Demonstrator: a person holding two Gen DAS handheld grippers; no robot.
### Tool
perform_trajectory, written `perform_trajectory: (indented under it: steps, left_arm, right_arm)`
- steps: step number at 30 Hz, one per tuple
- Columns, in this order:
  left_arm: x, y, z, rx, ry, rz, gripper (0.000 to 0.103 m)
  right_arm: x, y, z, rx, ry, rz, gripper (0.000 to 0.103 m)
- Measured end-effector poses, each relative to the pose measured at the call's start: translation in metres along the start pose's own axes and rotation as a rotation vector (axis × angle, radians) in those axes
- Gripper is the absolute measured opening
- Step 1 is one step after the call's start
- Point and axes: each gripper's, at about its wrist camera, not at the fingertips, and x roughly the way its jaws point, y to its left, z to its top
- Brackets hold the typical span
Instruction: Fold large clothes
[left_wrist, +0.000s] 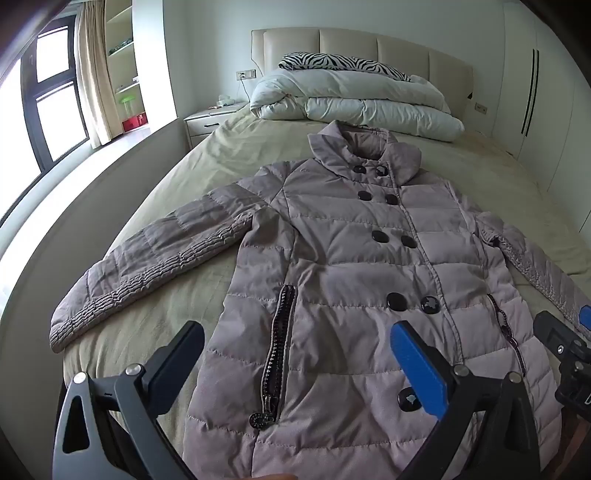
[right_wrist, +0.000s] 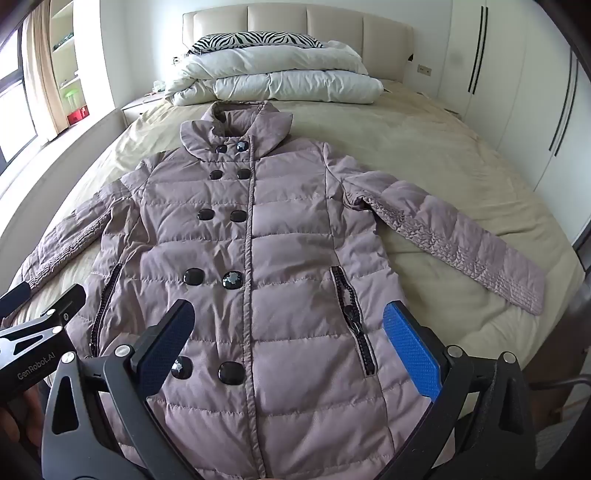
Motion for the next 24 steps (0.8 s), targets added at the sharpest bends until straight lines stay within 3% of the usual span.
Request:
perform_trajectory:
  steps: [24]
  left_arm:
    - [0.0000, -0.0008, -0.0001, 0.007, 0.000, 0.010, 0.103]
  right_arm:
    - [0.0020, -0.0001, -0.0029, -0.004, 0.003, -0.005, 0.103]
